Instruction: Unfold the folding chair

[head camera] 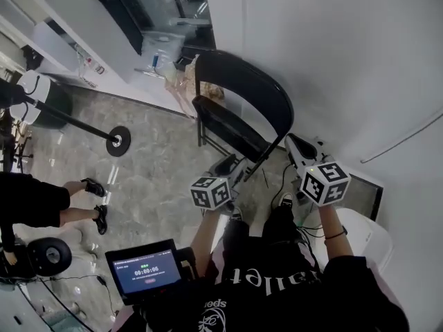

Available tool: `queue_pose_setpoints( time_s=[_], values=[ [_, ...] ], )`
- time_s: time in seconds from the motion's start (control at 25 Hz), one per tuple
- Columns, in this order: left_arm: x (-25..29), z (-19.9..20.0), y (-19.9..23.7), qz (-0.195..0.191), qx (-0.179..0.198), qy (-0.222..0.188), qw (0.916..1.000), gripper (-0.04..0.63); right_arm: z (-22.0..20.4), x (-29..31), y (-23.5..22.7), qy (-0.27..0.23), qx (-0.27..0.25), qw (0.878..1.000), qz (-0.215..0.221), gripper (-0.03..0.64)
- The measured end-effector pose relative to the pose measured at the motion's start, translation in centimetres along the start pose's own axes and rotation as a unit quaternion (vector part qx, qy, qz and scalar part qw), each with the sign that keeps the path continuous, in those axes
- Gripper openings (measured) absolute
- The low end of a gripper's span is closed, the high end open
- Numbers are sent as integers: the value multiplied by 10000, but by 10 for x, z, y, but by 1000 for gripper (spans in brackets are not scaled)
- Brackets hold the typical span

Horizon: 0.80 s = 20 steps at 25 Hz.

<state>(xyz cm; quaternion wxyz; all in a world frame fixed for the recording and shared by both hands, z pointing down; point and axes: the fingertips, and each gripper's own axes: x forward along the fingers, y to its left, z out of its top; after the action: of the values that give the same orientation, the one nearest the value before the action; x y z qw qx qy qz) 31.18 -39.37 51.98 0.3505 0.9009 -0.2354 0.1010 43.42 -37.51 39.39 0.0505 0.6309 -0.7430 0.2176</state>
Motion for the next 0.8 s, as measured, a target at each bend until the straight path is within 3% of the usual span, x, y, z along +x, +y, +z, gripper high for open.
queue_pose_setpoints(
  time_s=[0.28,0.32,0.44,0.52,0.8],
  values=[
    [69,-1,57,647,-589,-70,9961,169,29,56,-56,457,-466,9968,455,20],
    [77,-2,64,720,-680,-75,9951,170,33,64,-61,526,-551,9957,534,34],
    [99,-5,87,902,-993,-105,9909,188,44,90,-72,764,-790,9908,794,172],
    [114,-7,97,865,-1300,-164,9876,222,50,108,-79,958,-975,9863,927,191],
    [152,-3,134,791,-2458,-641,9640,250,55,174,-71,1715,-1430,9629,1515,202]
  ],
)
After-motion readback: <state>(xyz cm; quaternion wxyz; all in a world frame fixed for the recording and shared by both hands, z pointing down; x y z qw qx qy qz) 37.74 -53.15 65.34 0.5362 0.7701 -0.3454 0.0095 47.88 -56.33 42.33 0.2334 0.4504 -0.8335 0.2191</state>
